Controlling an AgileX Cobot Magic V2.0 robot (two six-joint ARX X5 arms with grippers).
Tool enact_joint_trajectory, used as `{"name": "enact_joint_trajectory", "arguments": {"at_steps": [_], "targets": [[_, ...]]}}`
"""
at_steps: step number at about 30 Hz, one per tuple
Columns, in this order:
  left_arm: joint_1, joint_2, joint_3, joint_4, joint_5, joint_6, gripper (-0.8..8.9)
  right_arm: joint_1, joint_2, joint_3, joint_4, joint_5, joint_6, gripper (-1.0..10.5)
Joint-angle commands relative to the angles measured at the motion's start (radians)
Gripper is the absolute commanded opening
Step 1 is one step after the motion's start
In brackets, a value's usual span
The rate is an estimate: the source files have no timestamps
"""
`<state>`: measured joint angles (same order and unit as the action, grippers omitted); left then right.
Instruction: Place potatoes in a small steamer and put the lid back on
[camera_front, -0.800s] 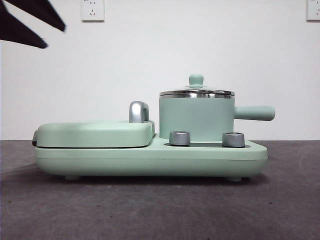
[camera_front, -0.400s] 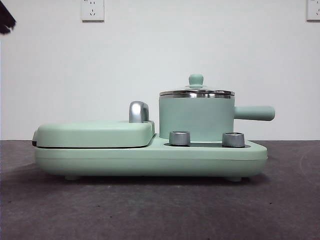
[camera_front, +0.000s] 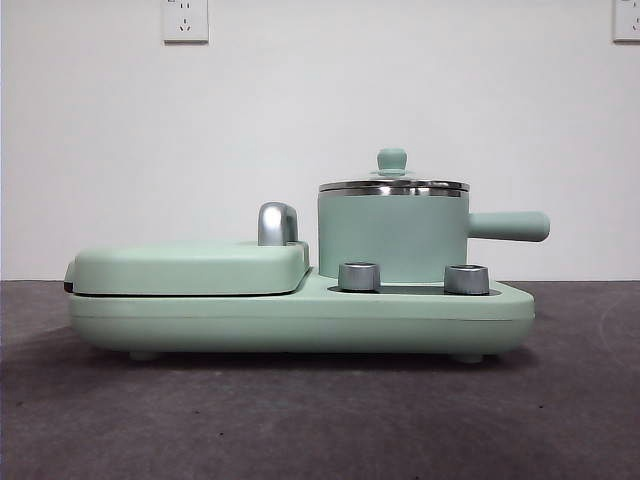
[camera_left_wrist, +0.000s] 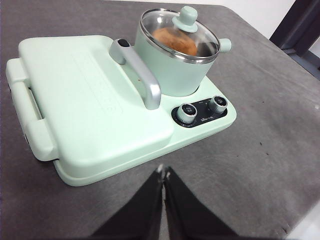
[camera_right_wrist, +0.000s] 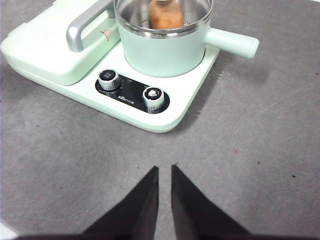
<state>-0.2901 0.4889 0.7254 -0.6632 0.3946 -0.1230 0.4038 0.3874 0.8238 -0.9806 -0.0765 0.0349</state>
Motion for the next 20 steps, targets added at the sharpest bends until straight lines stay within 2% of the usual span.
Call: {"name": "enact_joint_trajectory", "arguments": {"at_steps": [1, 3, 4, 7, 11, 14, 20], "targets": [[-0.002, -0.008, 0.005, 0.005, 0.000, 0.006, 0.06, 0.004, 0.002, 0.006, 0.008, -0.001, 0.005, 0.4], [-0.001, -0.022, 0.004, 0.006, 0.000, 0.021, 0.06, 0.004, 0.002, 0.006, 0.008, -0.001, 0.005, 0.4], [0.002, -0.029, 0.001, 0.007, -0.009, 0.077, 0.06, 0.004, 0.002, 0.006, 0.008, -0.001, 0.005, 0.4], [0.026, -0.083, -0.076, 0.082, -0.031, 0.127, 0.06, 0.004, 0.002, 0.006, 0.008, -0.001, 0.005, 0.4], [0.084, -0.195, -0.294, 0.334, -0.235, 0.126, 0.06, 0.004, 0.002, 0.006, 0.008, -0.001, 0.005, 0.4], [0.137, -0.281, -0.434, 0.446, -0.345, 0.126, 0.06, 0.004, 0.002, 0.006, 0.008, -0.001, 0.005, 0.4], [0.229, -0.436, -0.624, 0.473, -0.376, 0.126, 0.06, 0.004, 0.002, 0.006, 0.008, -0.001, 0.005, 0.4]]}}
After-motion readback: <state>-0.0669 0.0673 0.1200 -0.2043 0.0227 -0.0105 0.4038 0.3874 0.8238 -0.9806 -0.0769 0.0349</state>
